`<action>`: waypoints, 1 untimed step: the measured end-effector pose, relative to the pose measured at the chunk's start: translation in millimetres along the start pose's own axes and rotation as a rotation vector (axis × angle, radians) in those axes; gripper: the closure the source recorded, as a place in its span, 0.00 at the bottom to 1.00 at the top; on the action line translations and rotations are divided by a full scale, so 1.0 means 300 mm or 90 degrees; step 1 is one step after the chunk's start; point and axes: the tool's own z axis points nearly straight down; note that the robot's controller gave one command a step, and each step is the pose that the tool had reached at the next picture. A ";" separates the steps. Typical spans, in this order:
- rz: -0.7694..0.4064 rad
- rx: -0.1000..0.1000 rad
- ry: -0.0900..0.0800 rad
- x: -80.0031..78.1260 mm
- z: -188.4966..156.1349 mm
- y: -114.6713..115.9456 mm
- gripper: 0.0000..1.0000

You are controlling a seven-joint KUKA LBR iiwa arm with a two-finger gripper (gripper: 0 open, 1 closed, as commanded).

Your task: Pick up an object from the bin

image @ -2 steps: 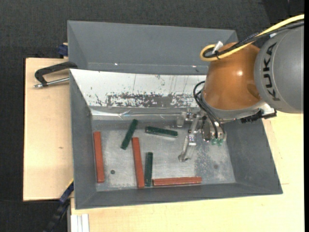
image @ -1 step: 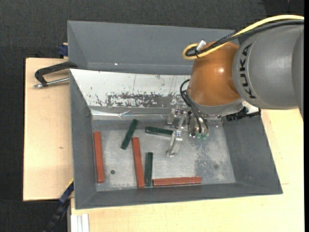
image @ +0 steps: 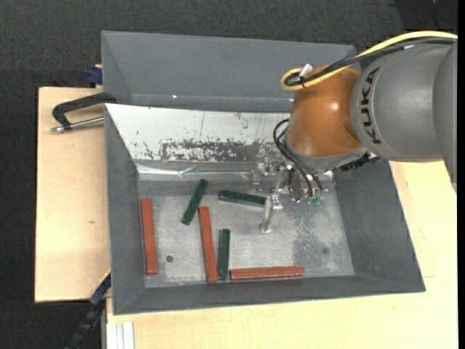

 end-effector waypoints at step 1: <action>0.245 0.002 0.003 0.029 0.132 0.120 1.00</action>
Offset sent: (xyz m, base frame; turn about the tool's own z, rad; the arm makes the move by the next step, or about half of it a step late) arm 0.0000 0.0000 0.0000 0.0000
